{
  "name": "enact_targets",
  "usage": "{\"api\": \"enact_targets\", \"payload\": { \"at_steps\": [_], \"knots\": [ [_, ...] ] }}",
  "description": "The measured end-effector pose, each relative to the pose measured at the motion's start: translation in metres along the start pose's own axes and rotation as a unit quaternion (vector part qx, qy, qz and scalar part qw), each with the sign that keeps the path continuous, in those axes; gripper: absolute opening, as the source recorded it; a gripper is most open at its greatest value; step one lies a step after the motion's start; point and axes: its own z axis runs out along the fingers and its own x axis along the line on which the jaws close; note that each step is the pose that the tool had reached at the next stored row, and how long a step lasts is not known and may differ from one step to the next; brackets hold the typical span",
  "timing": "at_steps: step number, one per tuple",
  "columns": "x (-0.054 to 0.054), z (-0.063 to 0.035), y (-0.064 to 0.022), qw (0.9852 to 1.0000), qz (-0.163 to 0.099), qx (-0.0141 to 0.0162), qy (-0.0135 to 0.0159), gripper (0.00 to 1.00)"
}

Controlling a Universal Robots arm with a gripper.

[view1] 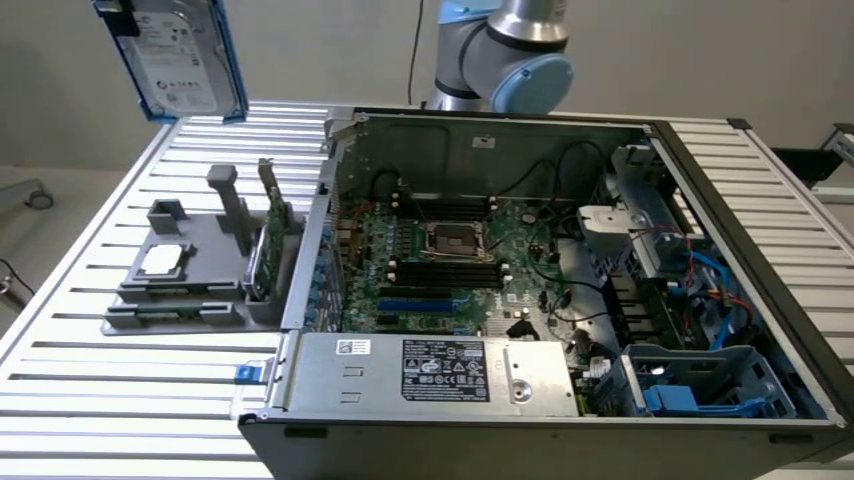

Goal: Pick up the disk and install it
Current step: 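Pick up the disk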

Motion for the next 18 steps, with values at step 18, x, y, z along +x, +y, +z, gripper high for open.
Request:
{"api": "enact_targets", "payload": {
  "at_steps": [18],
  "knots": [
    [0.034, -0.01, -0.0556, 0.9998, -0.001, 0.0018, -0.0213, 0.33]
  ]
}}
